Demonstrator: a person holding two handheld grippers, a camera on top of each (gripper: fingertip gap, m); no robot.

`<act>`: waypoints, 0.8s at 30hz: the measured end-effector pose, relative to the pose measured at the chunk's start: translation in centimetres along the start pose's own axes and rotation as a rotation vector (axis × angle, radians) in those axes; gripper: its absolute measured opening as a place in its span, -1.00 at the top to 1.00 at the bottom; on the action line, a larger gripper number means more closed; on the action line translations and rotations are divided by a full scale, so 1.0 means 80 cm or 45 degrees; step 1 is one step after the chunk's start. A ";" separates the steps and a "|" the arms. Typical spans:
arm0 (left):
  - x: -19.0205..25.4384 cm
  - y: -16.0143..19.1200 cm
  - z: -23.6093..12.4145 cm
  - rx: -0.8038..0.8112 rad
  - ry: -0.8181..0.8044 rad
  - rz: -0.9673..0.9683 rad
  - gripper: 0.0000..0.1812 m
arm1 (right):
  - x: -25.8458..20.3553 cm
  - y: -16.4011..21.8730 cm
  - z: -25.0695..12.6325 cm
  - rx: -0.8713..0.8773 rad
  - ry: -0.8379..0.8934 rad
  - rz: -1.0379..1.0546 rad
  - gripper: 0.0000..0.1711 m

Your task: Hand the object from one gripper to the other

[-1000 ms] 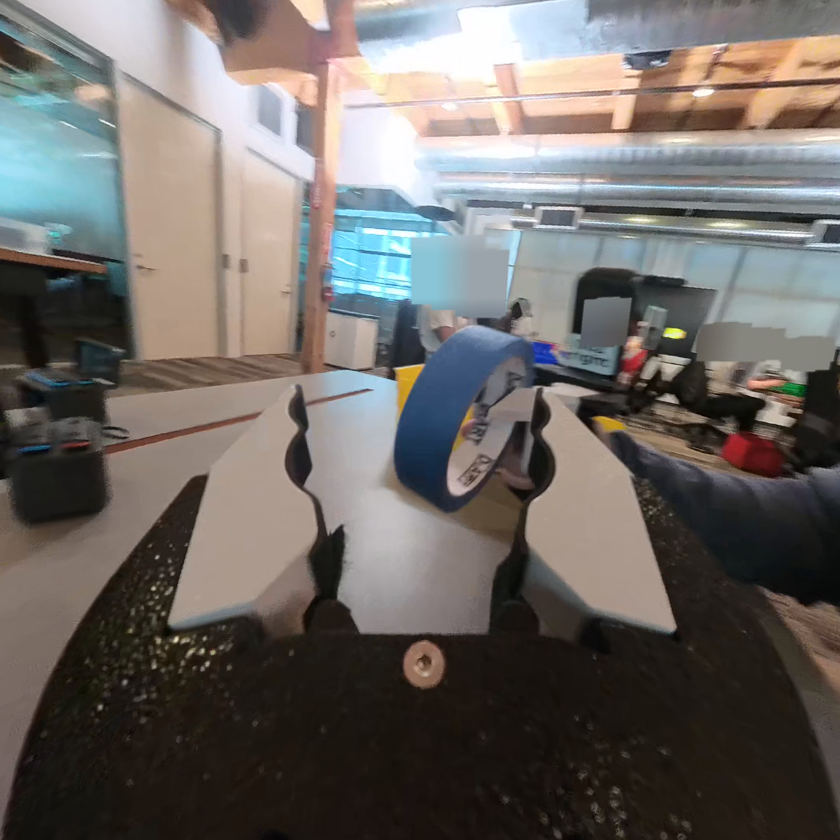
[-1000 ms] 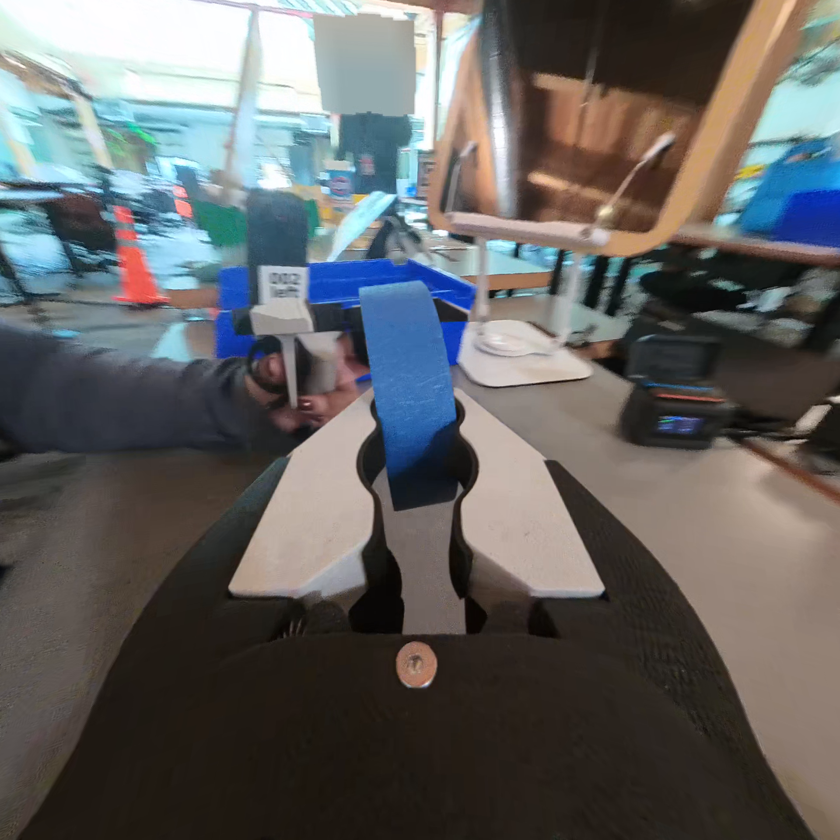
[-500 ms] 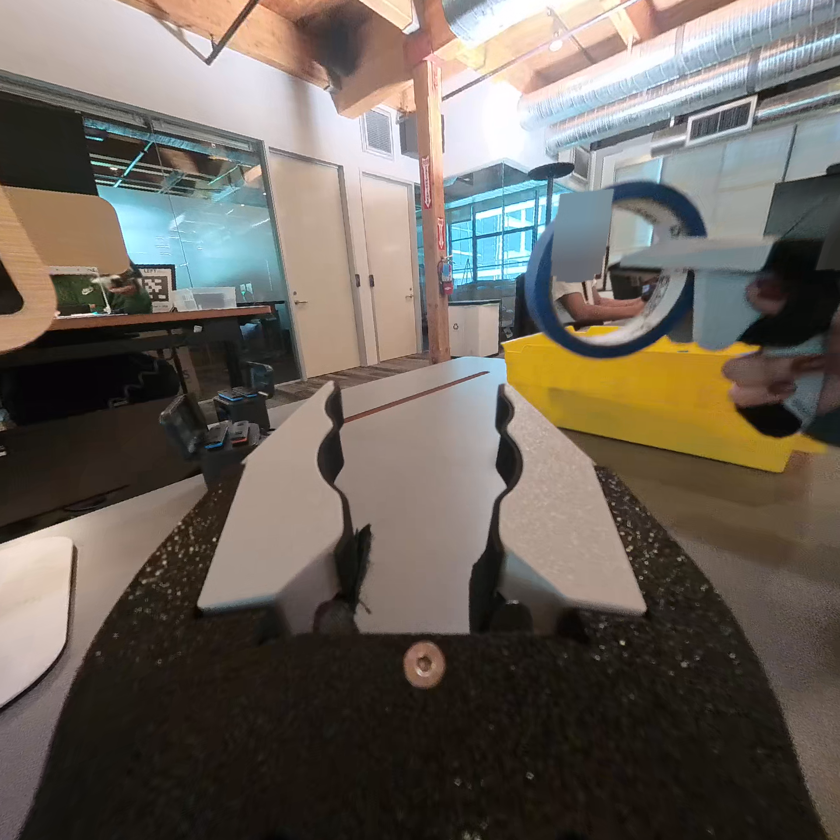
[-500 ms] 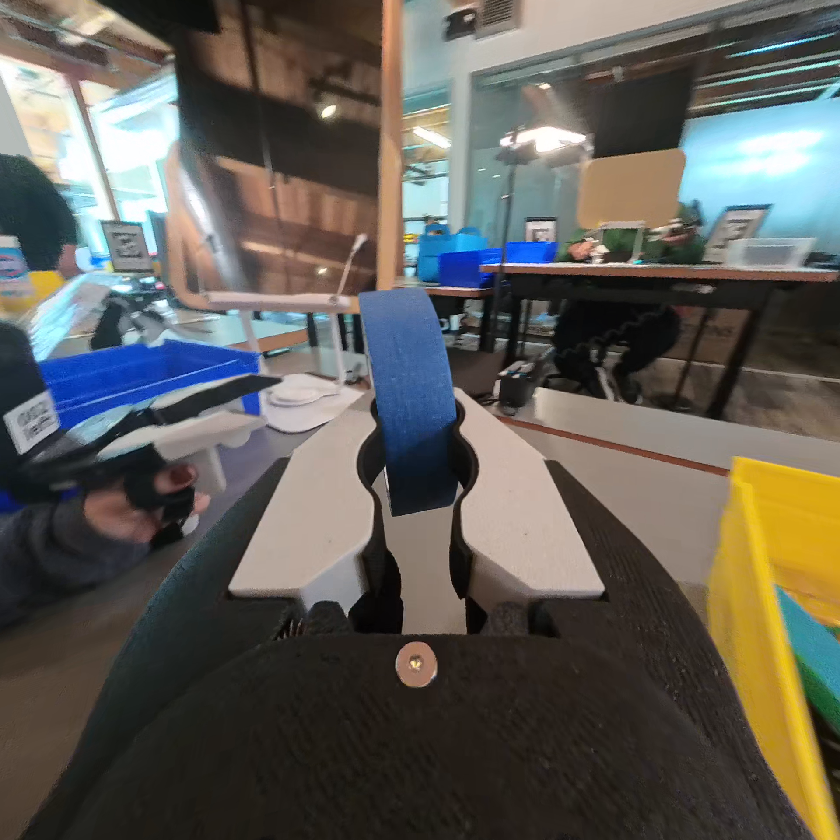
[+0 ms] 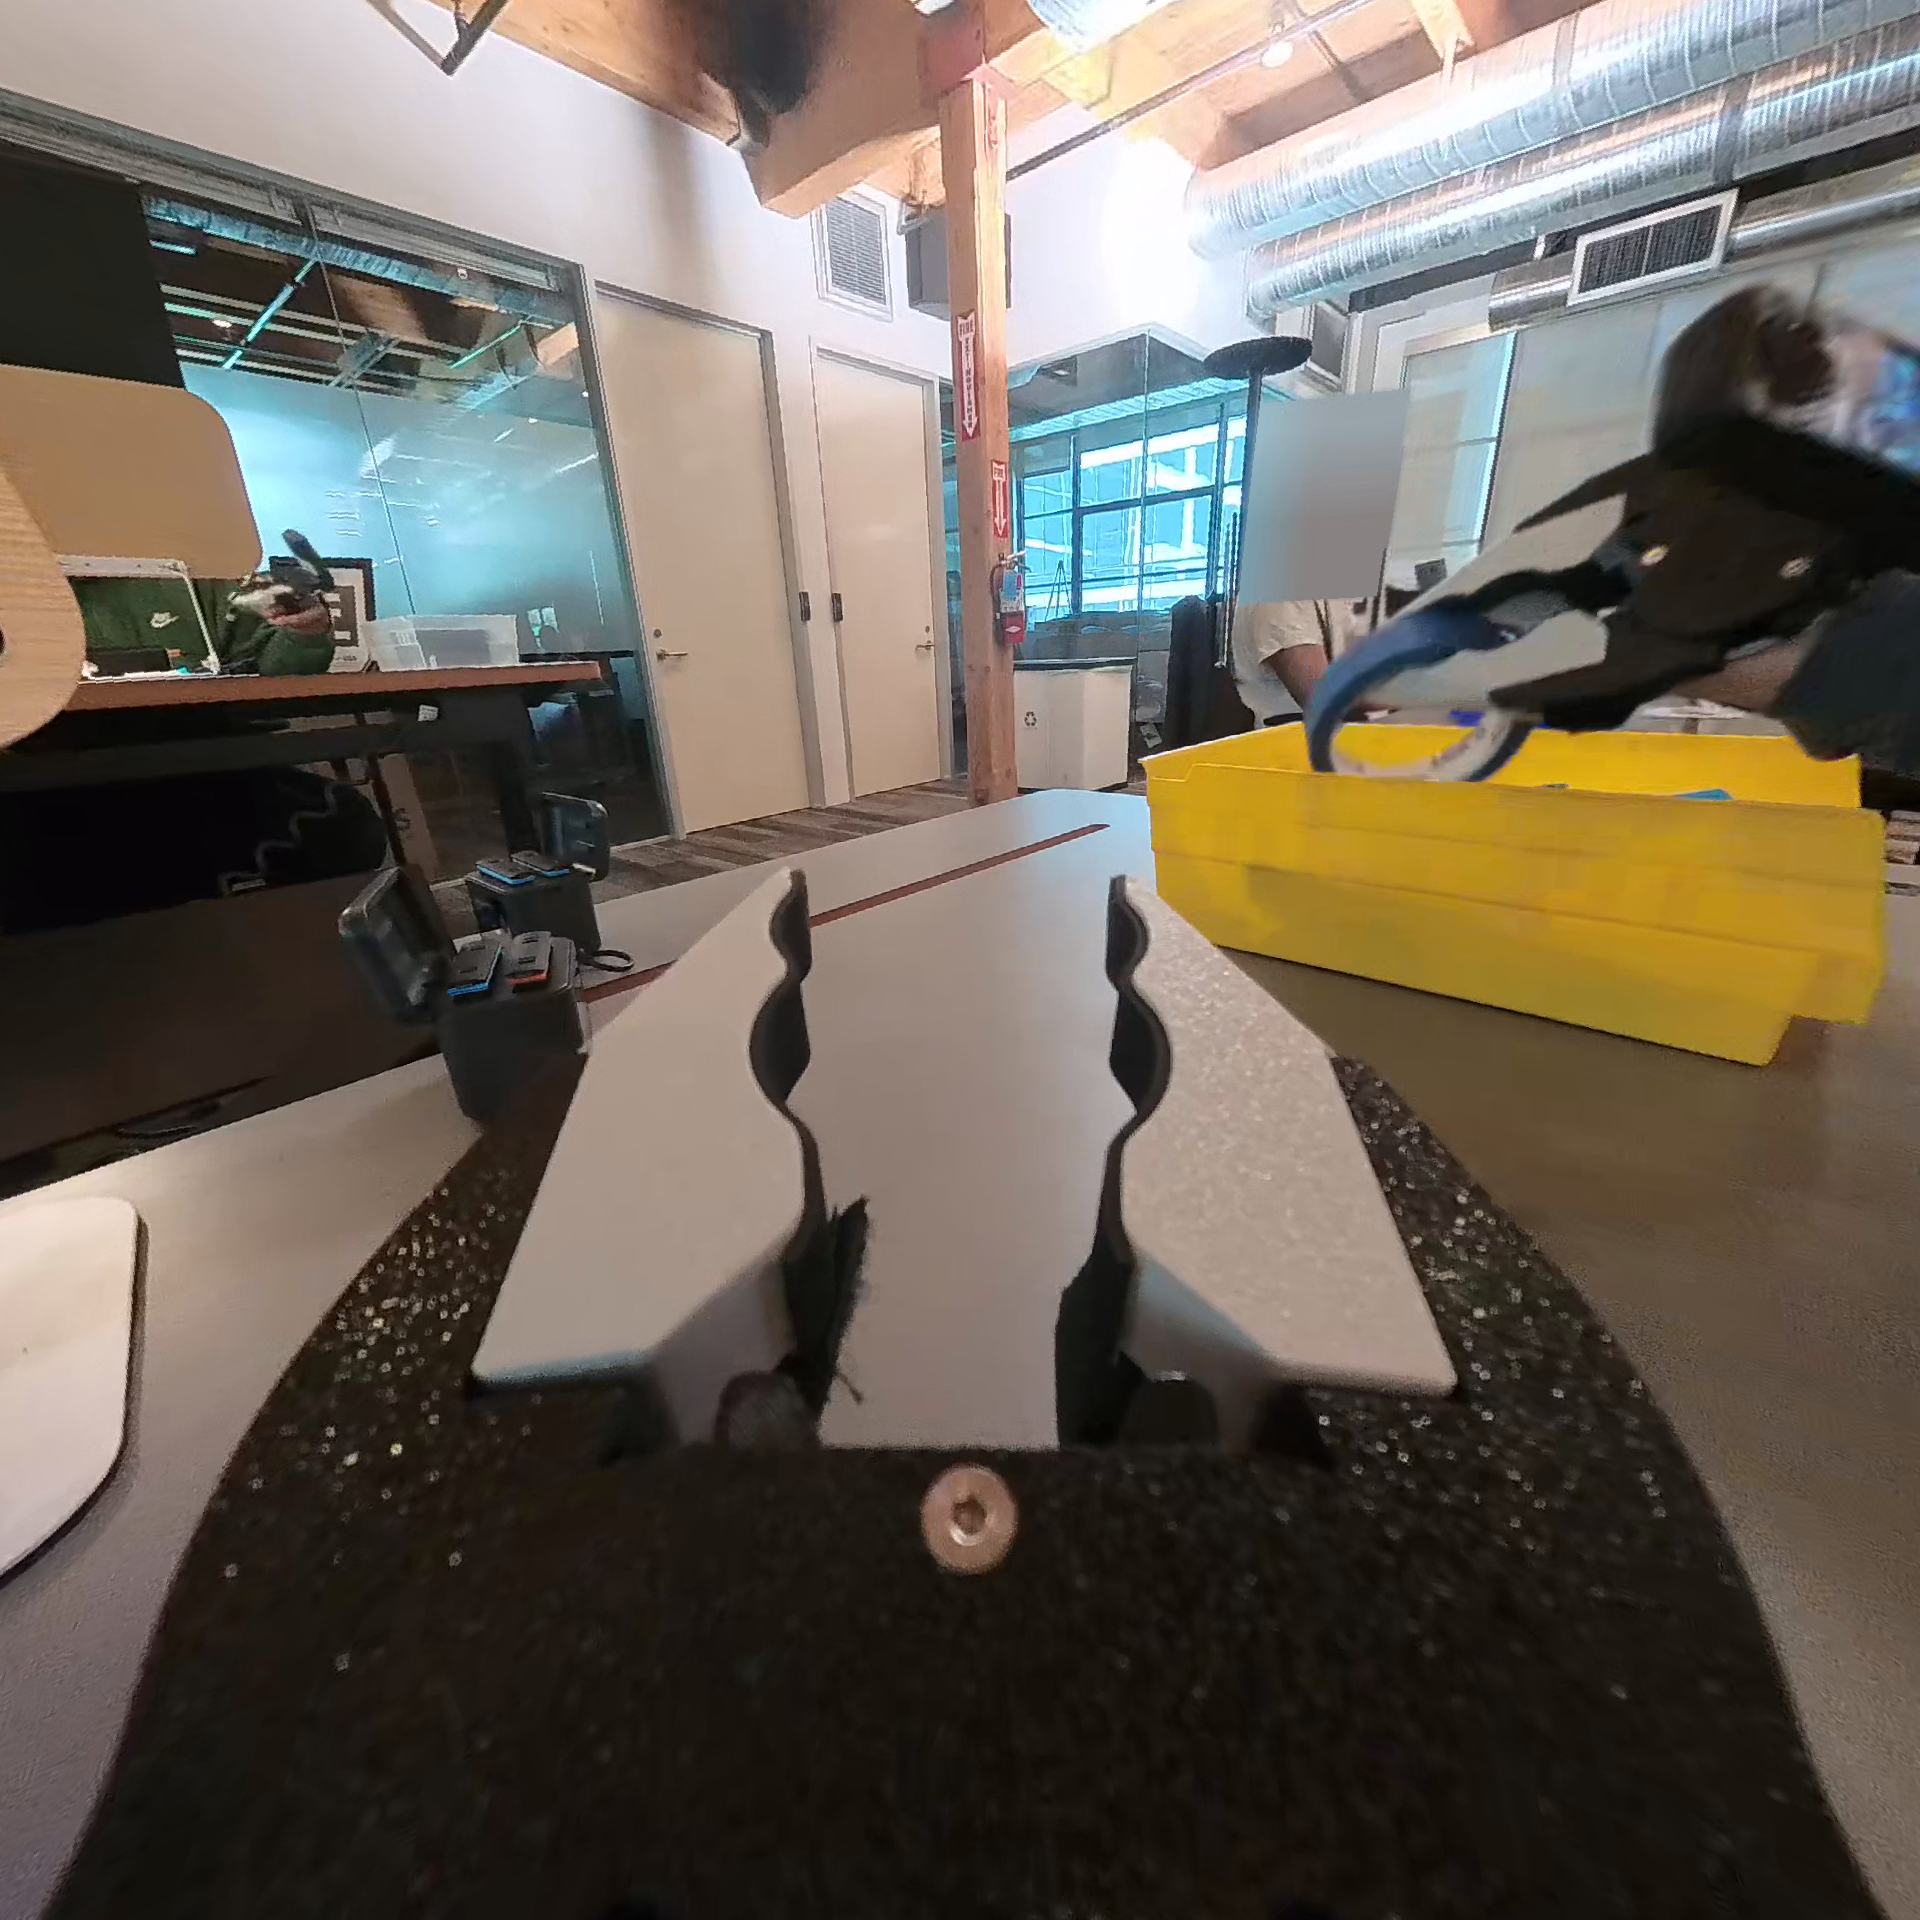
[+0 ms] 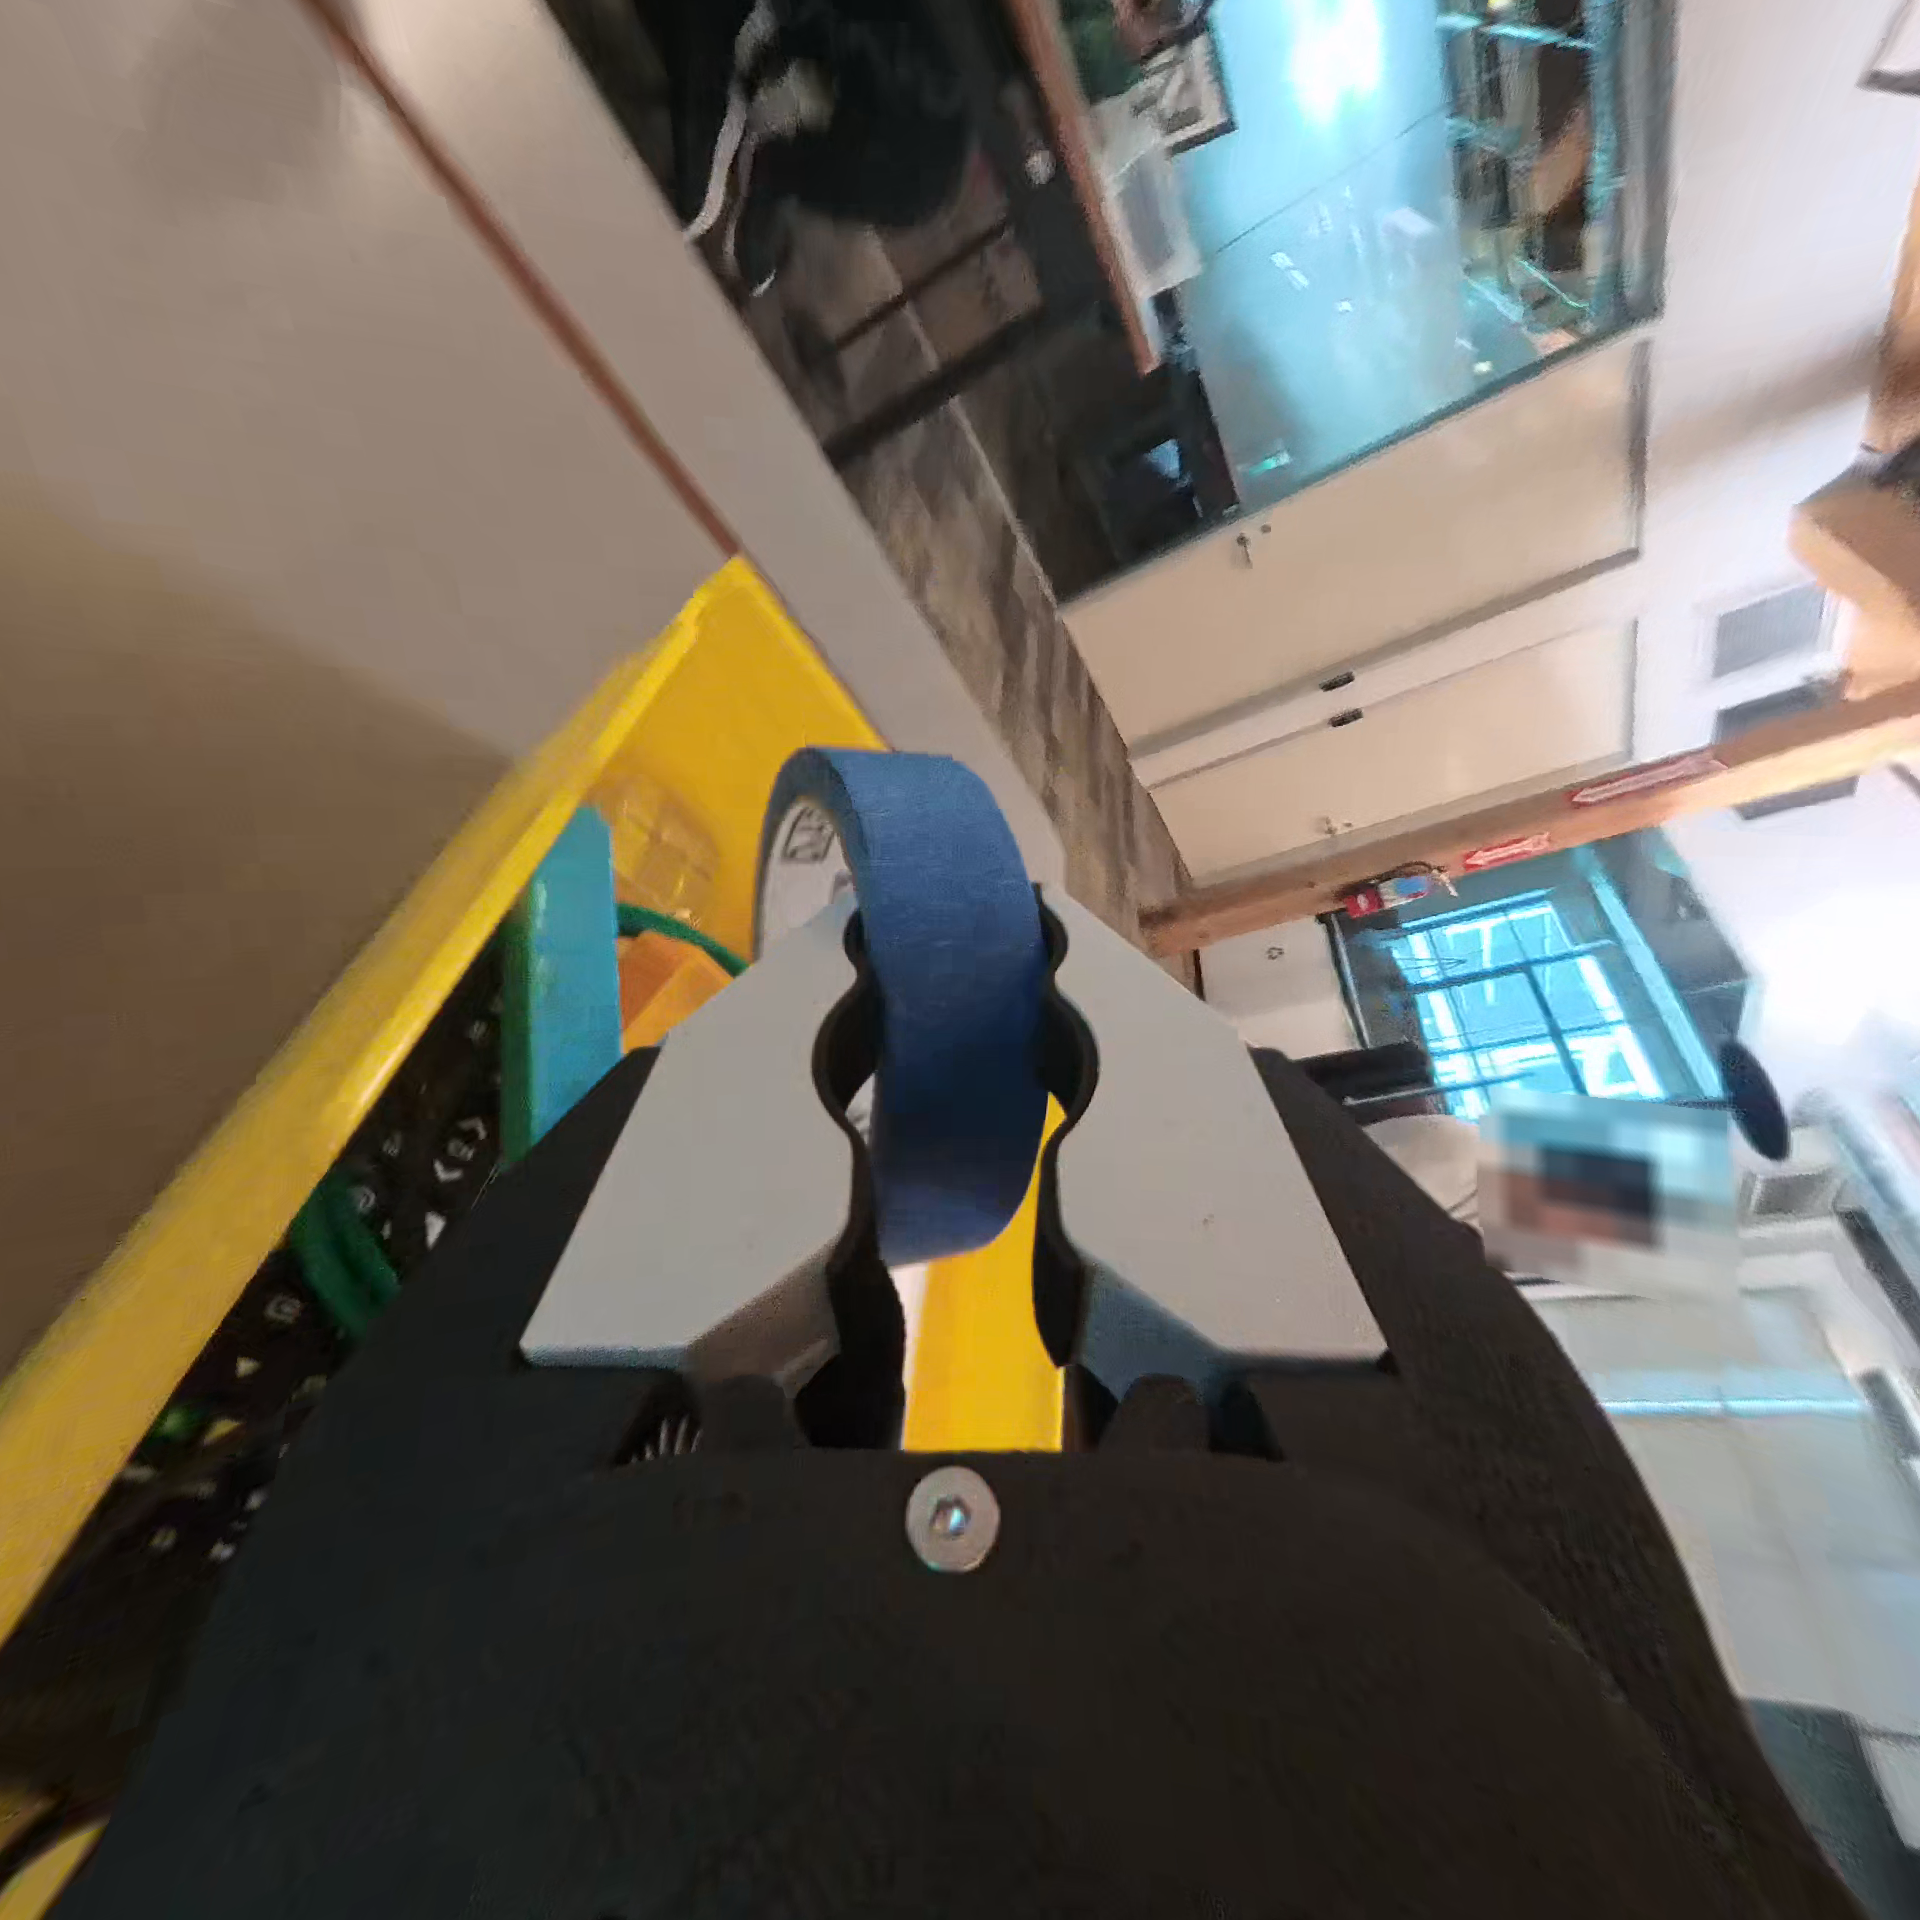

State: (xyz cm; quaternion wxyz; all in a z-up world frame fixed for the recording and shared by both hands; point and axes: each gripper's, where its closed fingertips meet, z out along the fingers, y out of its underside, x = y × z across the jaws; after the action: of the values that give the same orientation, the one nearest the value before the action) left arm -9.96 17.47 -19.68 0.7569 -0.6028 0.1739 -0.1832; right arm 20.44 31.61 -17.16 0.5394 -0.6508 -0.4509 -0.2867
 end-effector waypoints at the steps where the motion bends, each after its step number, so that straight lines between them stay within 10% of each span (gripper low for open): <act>1: 0.000 0.000 0.000 -0.001 0.002 0.001 0.39 | -0.009 0.007 0.006 -0.049 -0.045 -0.011 0.63; 6: -0.001 0.001 0.000 -0.007 -0.004 -0.011 0.39 | -0.010 -0.013 -0.020 -0.100 -0.096 0.229 0.15; 15: -0.003 0.002 0.002 -0.015 -0.013 -0.035 0.38 | -0.002 -0.096 -0.064 -0.073 -0.036 0.450 -0.02; 20: -0.005 0.002 0.002 -0.020 -0.026 -0.048 0.38 | -0.067 -0.261 -0.086 0.772 -0.546 0.977 0.00; 24: -0.007 0.003 0.002 -0.029 -0.038 -0.058 0.38 | -0.097 -0.274 -0.054 1.118 -0.305 1.284 0.17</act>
State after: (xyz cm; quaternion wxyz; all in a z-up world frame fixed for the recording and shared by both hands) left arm -10.35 17.88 -19.82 0.7482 -0.6177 0.1509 -0.1895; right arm -2.04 25.55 -13.05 0.7676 -0.5294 -0.2235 0.2838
